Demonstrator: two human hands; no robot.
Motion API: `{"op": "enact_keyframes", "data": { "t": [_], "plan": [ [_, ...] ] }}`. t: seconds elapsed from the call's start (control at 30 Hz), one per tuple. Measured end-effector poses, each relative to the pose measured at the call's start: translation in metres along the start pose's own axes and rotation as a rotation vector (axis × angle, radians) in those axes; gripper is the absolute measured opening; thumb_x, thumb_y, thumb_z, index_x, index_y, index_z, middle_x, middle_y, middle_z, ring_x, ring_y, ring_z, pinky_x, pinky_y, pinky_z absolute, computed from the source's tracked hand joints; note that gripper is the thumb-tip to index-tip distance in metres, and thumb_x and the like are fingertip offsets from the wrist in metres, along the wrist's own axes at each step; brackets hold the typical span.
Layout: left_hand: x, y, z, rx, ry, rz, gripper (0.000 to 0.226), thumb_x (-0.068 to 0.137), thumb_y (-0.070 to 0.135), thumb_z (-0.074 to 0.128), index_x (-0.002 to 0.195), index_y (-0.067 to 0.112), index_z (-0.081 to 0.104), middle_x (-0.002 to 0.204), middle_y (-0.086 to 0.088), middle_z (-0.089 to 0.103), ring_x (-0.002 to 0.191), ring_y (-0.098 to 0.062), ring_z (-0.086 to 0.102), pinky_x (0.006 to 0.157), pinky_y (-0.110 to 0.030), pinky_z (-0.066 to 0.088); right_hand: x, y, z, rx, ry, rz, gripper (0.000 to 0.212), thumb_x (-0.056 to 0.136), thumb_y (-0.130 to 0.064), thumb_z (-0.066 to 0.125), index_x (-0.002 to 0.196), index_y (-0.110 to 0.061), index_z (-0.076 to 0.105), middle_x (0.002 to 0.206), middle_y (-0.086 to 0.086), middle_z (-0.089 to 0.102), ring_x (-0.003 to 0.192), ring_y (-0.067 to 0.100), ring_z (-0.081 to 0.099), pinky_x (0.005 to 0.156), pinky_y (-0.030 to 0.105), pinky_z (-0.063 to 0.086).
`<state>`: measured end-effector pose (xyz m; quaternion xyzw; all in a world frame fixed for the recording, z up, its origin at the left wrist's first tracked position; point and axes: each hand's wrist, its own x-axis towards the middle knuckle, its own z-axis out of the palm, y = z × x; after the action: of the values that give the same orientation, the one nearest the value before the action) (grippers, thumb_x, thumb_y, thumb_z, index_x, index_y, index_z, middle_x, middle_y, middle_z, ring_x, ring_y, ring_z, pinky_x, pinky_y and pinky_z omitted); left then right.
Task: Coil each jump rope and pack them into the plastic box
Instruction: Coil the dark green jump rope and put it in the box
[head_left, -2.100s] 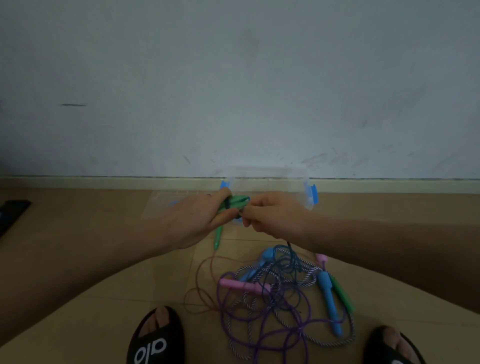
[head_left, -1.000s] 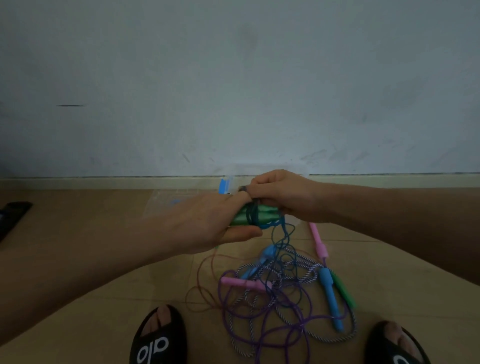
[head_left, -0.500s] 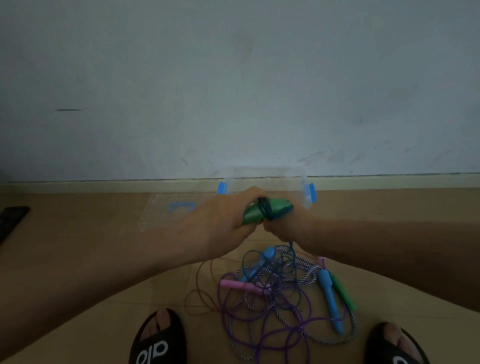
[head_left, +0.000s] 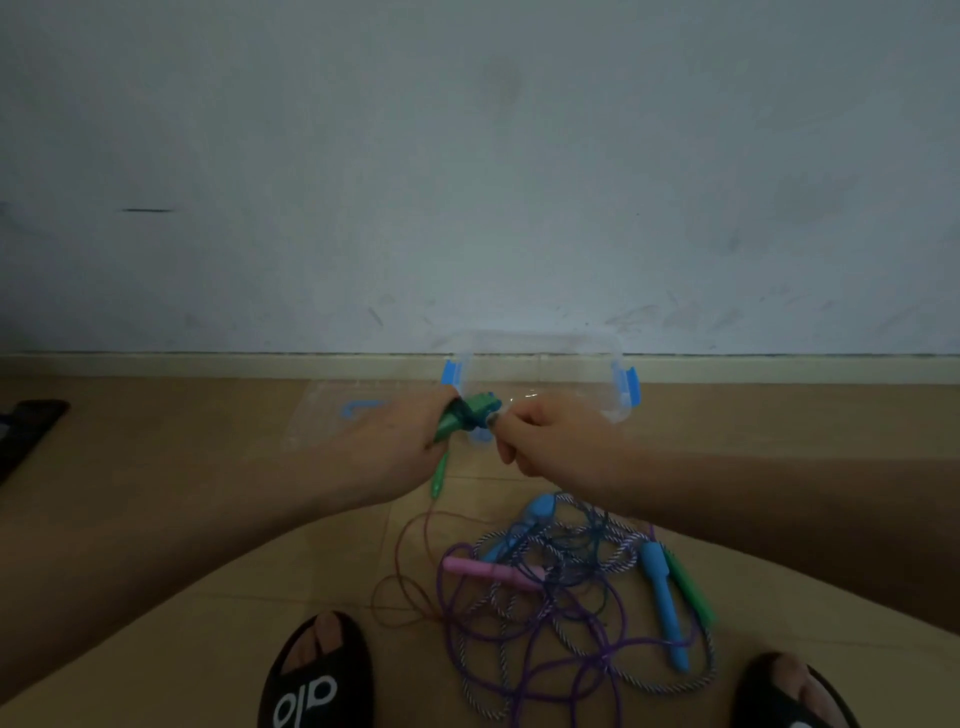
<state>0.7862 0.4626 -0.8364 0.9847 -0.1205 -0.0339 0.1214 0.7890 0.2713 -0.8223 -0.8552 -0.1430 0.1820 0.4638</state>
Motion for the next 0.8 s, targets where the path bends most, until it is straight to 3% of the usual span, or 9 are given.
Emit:
{"op": "enact_keyframes", "data": {
  "t": [0.1, 0.27, 0.4, 0.6, 0.8],
  "plan": [
    [0.0, -0.001, 0.003, -0.038, -0.058, 0.051, 0.021, 0.095, 0.018, 0.051, 0.109, 0.031, 0.044, 0.08, 0.01, 0.048, 0.073, -0.014, 0.053, 0.056, -0.026, 0.034, 0.001, -0.003, -0.005, -0.091, -0.063, -0.044, 0.039, 0.096, -0.032, 0.05, 0.063, -0.016, 0.061, 0.046, -0.008, 0.05, 0.04, 0.003, 0.041, 0.044, 0.014, 0.034],
    [-0.007, -0.011, 0.002, 0.059, -0.093, 0.095, 0.029, 0.094, 0.021, 0.05, 0.121, 0.027, 0.043, 0.091, 0.001, 0.061, 0.074, -0.017, 0.057, 0.062, -0.033, 0.046, 0.008, -0.019, -0.024, -0.166, -0.062, -0.174, 0.041, 0.094, -0.04, 0.054, 0.06, -0.018, 0.058, 0.048, -0.006, 0.051, 0.045, 0.008, 0.045, 0.05, 0.022, 0.04],
    [-0.013, 0.01, -0.004, 0.154, -0.115, 0.182, 0.031, 0.098, 0.025, 0.048, 0.126, 0.024, 0.037, 0.089, -0.001, 0.059, 0.066, -0.014, 0.044, 0.057, -0.025, 0.036, 0.015, -0.025, -0.026, -0.178, -0.094, -0.235, 0.041, 0.097, -0.035, 0.054, 0.063, -0.013, 0.061, 0.046, -0.006, 0.052, 0.042, 0.006, 0.044, 0.048, 0.02, 0.04],
    [-0.012, 0.023, -0.019, 0.141, -0.051, 0.271, 0.029, 0.098, 0.028, 0.048, 0.125, 0.02, 0.039, 0.084, 0.005, 0.051, 0.07, -0.019, 0.05, 0.061, -0.033, 0.039, 0.027, -0.012, -0.041, -0.03, -0.083, -0.113, 0.04, 0.096, -0.036, 0.056, 0.065, -0.011, 0.058, 0.047, -0.002, 0.044, 0.041, 0.009, 0.035, 0.043, 0.019, 0.031],
    [-0.012, 0.019, -0.021, 0.053, 0.018, 0.339, 0.033, 0.097, 0.031, 0.048, 0.128, 0.019, 0.045, 0.091, -0.002, 0.063, 0.073, -0.02, 0.057, 0.065, -0.04, 0.047, 0.031, -0.006, -0.043, 0.147, -0.175, -0.029, 0.042, 0.094, -0.032, 0.061, 0.059, -0.014, 0.046, 0.048, 0.001, 0.029, 0.042, 0.013, 0.023, 0.043, 0.023, 0.02]
  ]
}}
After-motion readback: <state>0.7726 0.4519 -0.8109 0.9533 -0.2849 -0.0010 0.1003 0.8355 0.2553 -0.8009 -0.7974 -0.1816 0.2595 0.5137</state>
